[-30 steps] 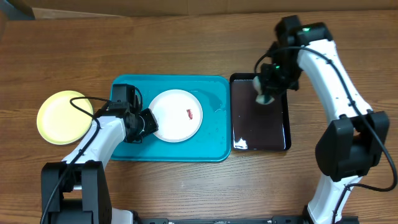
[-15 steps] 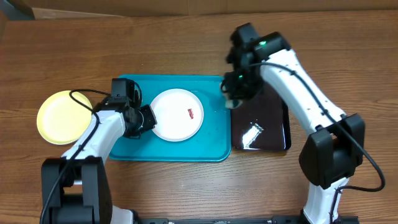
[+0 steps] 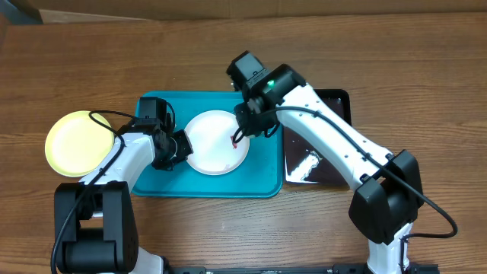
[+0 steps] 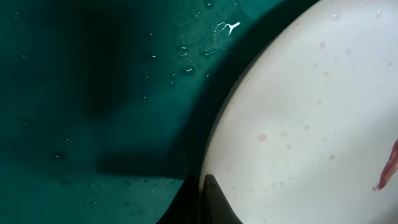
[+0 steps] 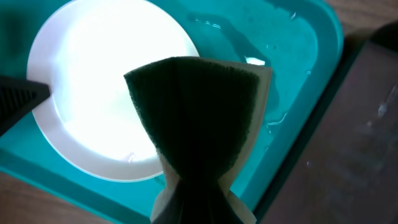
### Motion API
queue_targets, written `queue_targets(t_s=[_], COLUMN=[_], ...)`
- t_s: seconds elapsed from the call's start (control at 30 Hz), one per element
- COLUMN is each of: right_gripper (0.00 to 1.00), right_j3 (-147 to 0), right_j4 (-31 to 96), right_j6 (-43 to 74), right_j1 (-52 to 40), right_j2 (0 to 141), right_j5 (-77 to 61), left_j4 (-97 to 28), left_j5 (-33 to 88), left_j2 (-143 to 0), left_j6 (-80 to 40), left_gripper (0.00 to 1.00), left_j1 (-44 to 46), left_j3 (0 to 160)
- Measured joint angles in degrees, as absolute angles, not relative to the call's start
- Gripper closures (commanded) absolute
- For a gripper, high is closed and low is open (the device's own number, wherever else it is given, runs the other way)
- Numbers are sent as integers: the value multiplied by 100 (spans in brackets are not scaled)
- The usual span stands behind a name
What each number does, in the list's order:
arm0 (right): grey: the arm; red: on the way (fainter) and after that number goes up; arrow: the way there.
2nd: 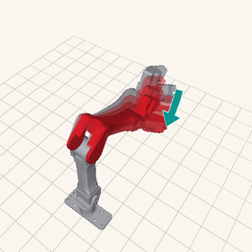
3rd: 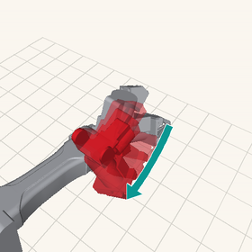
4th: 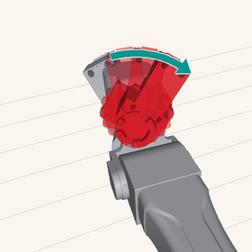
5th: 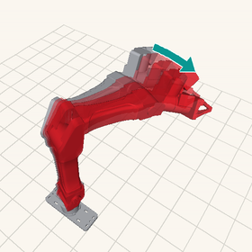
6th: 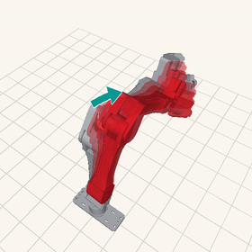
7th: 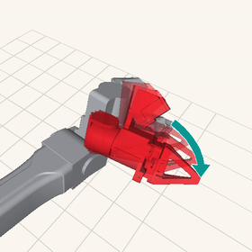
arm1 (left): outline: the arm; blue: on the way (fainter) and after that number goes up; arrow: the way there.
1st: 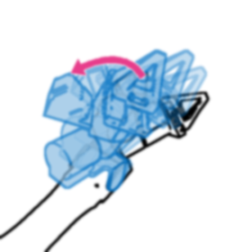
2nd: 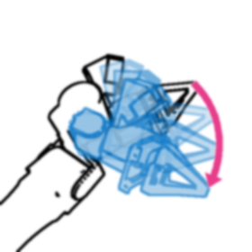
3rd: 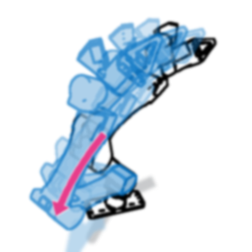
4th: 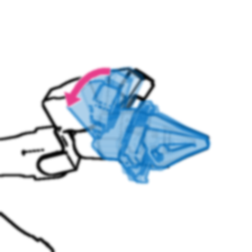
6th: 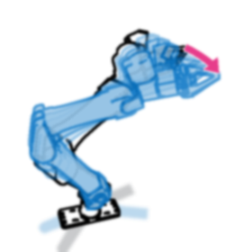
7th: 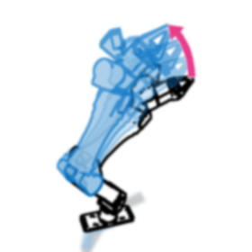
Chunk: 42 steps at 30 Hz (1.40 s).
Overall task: Clean dirty plates on tray and stack at the side
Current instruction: 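Scrub the white plate with the sponge in the right gripper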
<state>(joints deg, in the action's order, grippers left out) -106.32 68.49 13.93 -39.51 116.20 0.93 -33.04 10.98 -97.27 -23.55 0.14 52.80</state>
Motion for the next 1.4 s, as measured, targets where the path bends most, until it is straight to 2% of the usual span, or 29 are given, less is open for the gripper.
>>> queue_targets(t_s=[0.33, 0.47, 0.63, 0.73, 0.77, 0.8, 1.4], right_gripper=[96, 96, 96, 96, 96, 96, 96], right_j3=[-10632, -10628, -10628, -10628, -10628, -10628, -10626], right_j4=[6595, 6449, 6342, 6342, 6342, 6340, 6055], right_j6=[1833, 1964, 2051, 2134, 2143, 2163, 2327], right_j1=[-4357, -4397, -4397, -4397, -4397, -4397, -4477], right_j2=[12101, 12422, 12479, 12481, 12481, 12481, 12755], right_j5=[604, 794, 899, 899, 897, 895, 875], left_j4=[-3417, -3461, -3299, -3249, -3232, -3216, -3297], left_j5=[1168, 1197, 1164, 1155, 1153, 1153, 1140], left_j2=[-9727, -9727, -9727, -9727, -9730, -9730, -9730], left_j6=[-2582, -2759, -2860, -2862, -2864, -2902, -2886], left_gripper=[96, 87, 84, 86, 94, 96, 96], left_j1=[14, 14, 14, 14, 14, 14, 78], left_j3=[5280, 5280, 5280, 5280, 5280, 5280, 5282])
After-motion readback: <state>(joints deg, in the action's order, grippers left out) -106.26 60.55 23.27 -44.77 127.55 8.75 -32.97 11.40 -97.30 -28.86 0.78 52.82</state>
